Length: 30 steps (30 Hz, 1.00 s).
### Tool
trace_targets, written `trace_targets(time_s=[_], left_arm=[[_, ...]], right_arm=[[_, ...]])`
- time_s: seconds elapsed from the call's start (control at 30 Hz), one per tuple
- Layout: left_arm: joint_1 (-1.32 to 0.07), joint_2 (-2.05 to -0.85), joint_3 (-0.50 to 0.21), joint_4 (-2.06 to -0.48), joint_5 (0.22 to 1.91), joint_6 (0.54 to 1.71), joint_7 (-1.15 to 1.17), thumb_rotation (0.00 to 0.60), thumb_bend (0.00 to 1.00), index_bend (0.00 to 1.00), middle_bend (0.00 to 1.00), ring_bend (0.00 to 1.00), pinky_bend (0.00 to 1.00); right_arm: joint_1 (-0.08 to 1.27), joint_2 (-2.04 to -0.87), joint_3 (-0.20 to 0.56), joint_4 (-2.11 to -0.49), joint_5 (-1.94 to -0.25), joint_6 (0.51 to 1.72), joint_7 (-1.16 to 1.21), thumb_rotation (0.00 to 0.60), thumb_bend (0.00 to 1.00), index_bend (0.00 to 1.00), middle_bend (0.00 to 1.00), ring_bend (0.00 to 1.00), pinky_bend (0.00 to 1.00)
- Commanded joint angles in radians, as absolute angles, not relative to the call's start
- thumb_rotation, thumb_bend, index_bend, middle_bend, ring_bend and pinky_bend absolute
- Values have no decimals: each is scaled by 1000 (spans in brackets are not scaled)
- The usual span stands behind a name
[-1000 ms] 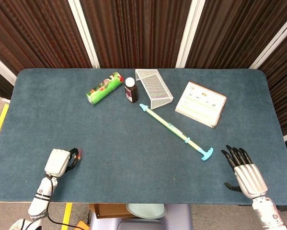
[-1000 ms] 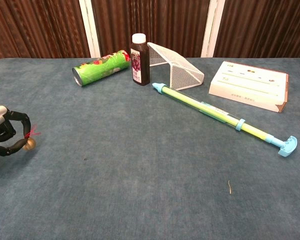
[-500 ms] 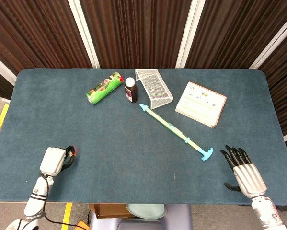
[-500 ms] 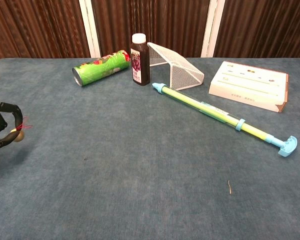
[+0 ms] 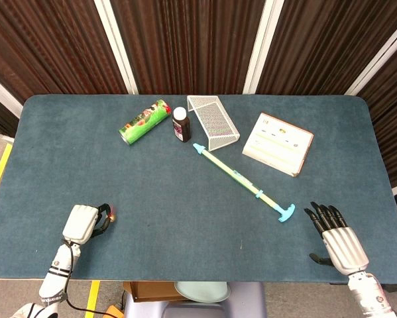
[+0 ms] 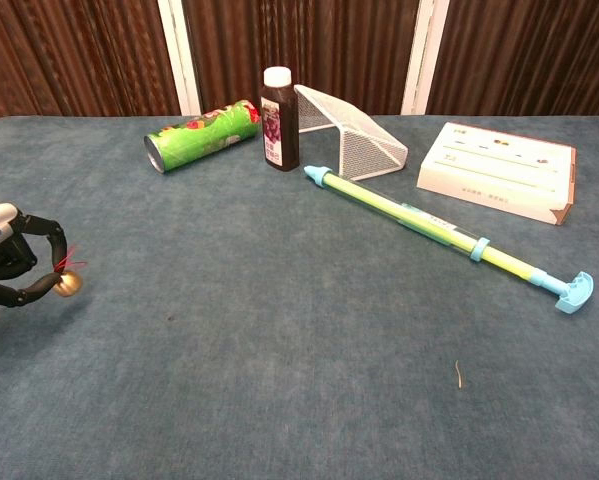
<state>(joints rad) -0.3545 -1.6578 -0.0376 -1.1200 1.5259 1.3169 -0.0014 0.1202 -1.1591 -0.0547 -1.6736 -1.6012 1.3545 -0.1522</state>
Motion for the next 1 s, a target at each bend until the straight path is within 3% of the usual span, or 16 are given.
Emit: trace_targets(time_s=[0.03,0.27,0.5,0.57,0.67,0.73,0.93,1.0], left_arm=[[-356,-1660,-40,-1115,1524,1316,3,600,439,710,1000,1000,1000],[-357,-1661,-41,-1110,1521,1316,4,600,438,700,1000,1000,1000],[-361,-1673,-37,-1082,1503,1279,5,600,438,610,1000,1000,1000],[-362,-1674,-34,-1075,1498,1267,8,600,437,540,1000,997,1000],[-364,-1661,-25,-1084,1489,1237,24,600,423,203,951,941,1000],[-365,-1645,-22,-1108,1479,1219,36,600,414,35,886,897,1000],[-341,-1574,-10,-1188,1489,1255,48,600,412,0,830,858,1000],[-311,-1515,-7,-1251,1497,1313,62,600,408,0,708,766,937]], right_arm=[[120,-1159,-53,-1674,-1598,1356,-151,600,181,0,0,0,0],[121,-1161,-55,-1673,-1599,1353,-154,600,181,0,0,0,0],[121,-1162,-55,-1672,-1600,1353,-156,600,181,0,0,0,0],[121,-1162,-55,-1673,-1599,1353,-156,600,181,0,0,0,0],[120,-1162,-55,-1673,-1599,1354,-157,600,181,0,0,0,0],[120,-1161,-56,-1673,-1600,1354,-157,600,181,0,0,0,0],[117,-1154,-59,-1678,-1609,1363,-148,600,181,0,0,0,0],[114,-1149,-60,-1680,-1615,1372,-141,600,181,0,0,0,0]])
